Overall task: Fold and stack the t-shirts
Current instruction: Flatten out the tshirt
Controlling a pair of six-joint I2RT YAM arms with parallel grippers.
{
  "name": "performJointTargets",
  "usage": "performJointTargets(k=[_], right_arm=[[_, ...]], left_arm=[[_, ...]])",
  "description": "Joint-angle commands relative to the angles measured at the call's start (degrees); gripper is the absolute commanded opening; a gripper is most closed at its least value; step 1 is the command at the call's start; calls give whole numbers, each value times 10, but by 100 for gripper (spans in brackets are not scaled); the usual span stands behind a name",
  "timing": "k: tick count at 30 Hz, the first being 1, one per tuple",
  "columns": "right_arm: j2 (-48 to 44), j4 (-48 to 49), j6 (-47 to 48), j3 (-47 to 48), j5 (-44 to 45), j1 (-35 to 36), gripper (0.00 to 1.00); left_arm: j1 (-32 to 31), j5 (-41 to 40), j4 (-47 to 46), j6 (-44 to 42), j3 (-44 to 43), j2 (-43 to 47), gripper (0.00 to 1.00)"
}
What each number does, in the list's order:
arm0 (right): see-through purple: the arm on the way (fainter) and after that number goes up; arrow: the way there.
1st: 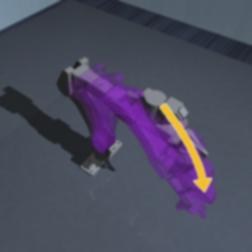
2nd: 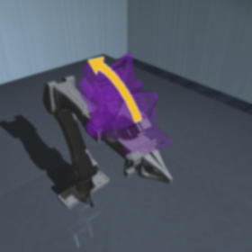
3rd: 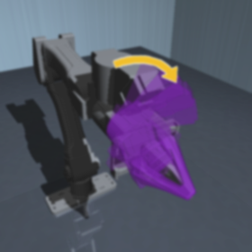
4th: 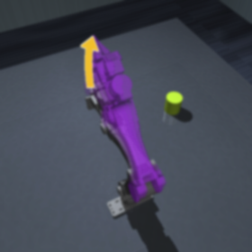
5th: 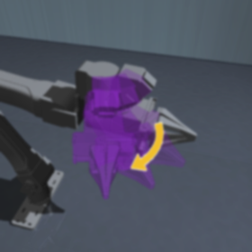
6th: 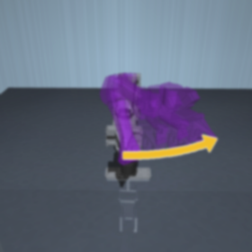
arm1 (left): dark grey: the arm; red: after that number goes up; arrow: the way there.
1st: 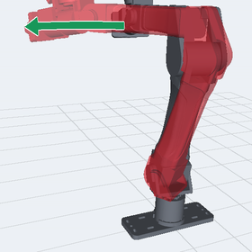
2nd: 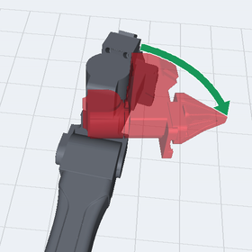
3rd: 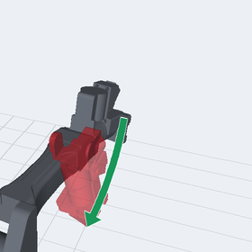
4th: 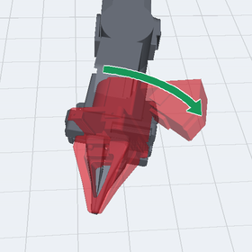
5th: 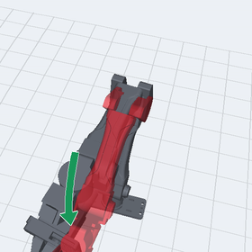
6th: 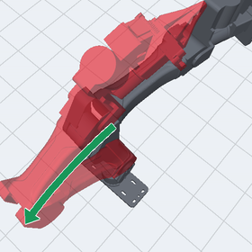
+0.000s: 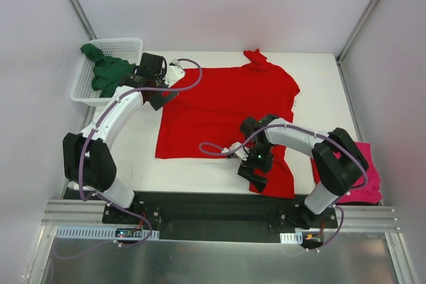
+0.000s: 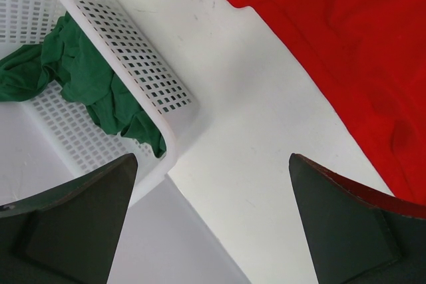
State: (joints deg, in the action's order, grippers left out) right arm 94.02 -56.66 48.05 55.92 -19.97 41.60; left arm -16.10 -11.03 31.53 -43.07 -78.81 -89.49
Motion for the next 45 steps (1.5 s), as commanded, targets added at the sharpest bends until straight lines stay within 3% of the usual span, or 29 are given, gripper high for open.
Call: performJointTargets(k=[1, 5, 14, 27, 35, 45], right_arm=[[-21, -51, 6, 49, -30, 3, 100], [-27, -114, 22, 58, -46, 3, 100], [6, -158, 63, 54, -104, 22, 100], [103, -17, 28, 31, -72, 25, 100], [148, -30, 38, 48, -98, 34, 100], [180, -61, 23, 149, -134, 49, 100]], left_arm=[[-2, -12, 8, -10, 10, 19, 99], [-2, -15, 8, -12, 18, 23, 99], [-2, -19, 7, -18, 15, 17, 99], [-2, -27, 7, -25, 17, 10, 99], [-2, -33, 8, -29, 1, 4, 99], [-2, -37, 7, -32, 8, 5, 99]])
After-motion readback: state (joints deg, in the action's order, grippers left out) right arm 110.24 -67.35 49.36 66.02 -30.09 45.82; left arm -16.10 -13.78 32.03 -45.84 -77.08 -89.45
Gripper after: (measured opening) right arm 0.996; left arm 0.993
